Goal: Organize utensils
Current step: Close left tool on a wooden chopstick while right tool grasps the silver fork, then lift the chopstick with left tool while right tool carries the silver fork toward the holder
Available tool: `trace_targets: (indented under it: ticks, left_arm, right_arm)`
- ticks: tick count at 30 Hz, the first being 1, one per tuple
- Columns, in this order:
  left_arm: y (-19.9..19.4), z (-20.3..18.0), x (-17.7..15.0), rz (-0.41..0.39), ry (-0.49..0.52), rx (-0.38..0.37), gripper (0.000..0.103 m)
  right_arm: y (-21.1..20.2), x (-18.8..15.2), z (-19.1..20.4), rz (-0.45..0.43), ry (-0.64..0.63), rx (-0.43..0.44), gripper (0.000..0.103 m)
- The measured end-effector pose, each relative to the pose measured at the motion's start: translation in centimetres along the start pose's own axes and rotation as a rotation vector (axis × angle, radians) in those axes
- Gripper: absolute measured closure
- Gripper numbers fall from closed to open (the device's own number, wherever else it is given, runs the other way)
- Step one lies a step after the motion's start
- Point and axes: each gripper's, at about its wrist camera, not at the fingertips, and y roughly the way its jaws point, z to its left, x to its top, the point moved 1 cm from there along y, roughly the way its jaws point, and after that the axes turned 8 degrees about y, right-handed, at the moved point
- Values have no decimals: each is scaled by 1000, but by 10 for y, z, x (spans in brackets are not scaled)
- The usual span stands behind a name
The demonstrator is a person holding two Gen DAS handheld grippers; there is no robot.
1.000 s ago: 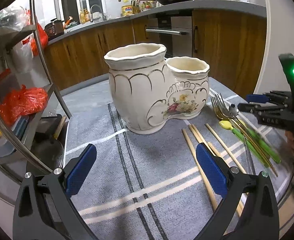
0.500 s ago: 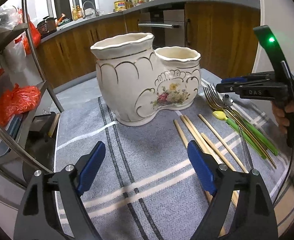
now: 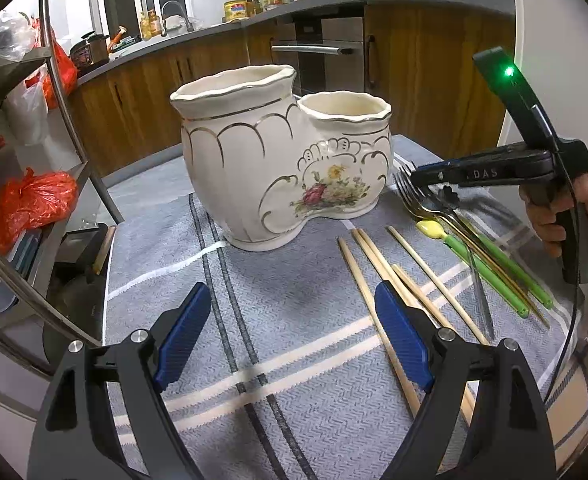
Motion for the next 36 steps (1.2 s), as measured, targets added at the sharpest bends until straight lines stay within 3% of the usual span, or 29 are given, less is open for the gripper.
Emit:
trace_targets:
  ticks: [8,15,25,30,36]
  left_arm:
    - [2,-5,-5,24,1,-14,21]
    - [6,-22,-8,69,7,-82,48]
    - [19,-49,-12,130,42,-115,70]
    - [28,-49,-7,129,45,-102,94]
    - [25,-37,-6,100,23,-126,97]
  right_arm:
    - [-25,-5,7,-76,-23,-6,99]
    - [-61,-16,13,-195,-61,-50,99]
    - [-83,-23,21,-268,-72,-67,99]
    - [-102,-27,26,-324,-74,-79,99]
    - [-128,-34,30,-388,-70,-86,99]
